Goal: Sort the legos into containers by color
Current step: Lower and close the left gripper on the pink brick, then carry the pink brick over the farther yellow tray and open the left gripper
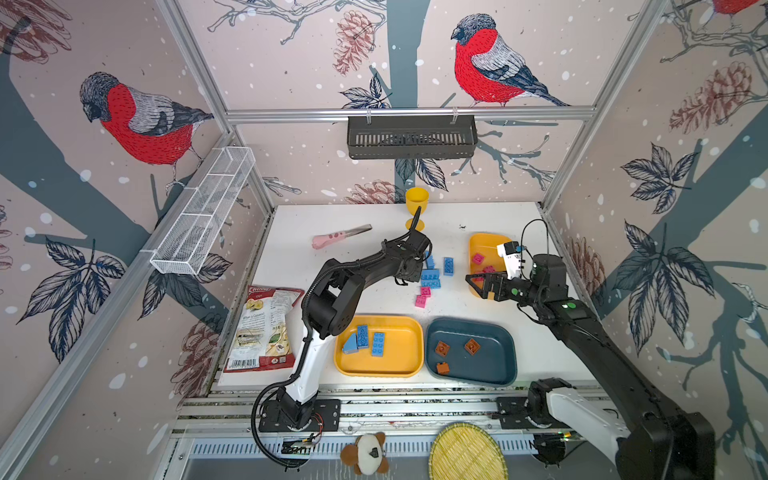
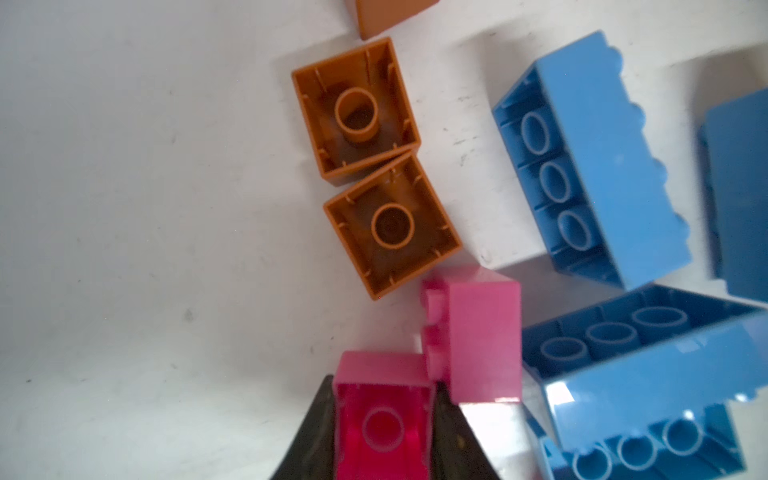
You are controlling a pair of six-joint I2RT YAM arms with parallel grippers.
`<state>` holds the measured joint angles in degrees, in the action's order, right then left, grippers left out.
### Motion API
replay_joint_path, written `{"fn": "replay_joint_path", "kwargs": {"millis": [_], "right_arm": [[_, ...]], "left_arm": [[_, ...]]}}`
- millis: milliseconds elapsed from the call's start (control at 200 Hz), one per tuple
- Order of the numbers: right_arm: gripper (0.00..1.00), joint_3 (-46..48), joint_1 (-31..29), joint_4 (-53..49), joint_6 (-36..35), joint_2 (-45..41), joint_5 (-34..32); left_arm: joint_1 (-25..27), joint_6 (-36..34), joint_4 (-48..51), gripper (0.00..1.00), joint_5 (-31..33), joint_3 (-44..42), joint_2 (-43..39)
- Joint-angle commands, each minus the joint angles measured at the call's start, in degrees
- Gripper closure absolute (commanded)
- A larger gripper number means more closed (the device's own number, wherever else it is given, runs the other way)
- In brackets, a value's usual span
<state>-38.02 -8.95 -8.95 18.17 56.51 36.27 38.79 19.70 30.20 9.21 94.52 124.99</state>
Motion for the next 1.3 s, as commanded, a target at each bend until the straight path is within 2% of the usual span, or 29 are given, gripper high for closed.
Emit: {"fn": "replay_joint_path", "kwargs": {"millis": [0, 175, 395, 565, 715, 816, 971, 1056, 1151, 1291], "right_arm": [[0.0, -0.29, -0.01, 1.13, -0.44, 0.34, -0.24], [0.01, -1.49, 1.21, 0.38, -1.36, 0.93, -0.67], [0.01, -2.75, 4.3, -0.89, -2.22, 0.36, -1.46], [0.01, -2.76, 7.38, -1.56, -2.31, -1.43, -1.52], [0.01, -2.67, 8.94, -2.89, -2.82, -3.31, -1.55], [0.01, -2.67, 9.71, -3.64, -3.08, -4.19, -1.38], [0.01, -2.67, 10.52, -4.37, -3.49, -4.92, -1.05], [0.01, -2.45, 10.69, -4.49, -3.42, -5.08, -0.93], [0.01, -2.16, 10.76, -4.21, -3.31, -5.05, -0.57], [0.01, -1.91, 10.71, -3.27, -2.93, -4.33, 0.5]], "left_arm": [[-0.05, 0.6, 3.95, 0.74, -0.19, 2.69, -1.26], [0.63, -0.2, 7.27, 0.72, -4.42, 6.83, -5.1], [1.87, -0.54, 6.37, 0.71, -14.4, 14.78, -5.27], [3.66, 1.28, 0.61, 0.71, -23.95, 22.04, 0.14], [6.61, 1.87, -0.9, 0.7, -26.68, 31.5, 8.18], [7.67, 2.36, -2.89, 0.7, -27.6, 34.63, 12.21], [8.12, 2.97, -7.48, 0.61, -29.24, 34.78, 15.31], [8.29, 2.13, -8.79, 0.46, -29.09, 34.73, 15.18], [8.67, -0.72, -9.69, 0.36, -27.94, 32.98, 12.83], [8.35, -4.38, -6.89, 0.32, -23.09, 29.51, 8.54]]}}
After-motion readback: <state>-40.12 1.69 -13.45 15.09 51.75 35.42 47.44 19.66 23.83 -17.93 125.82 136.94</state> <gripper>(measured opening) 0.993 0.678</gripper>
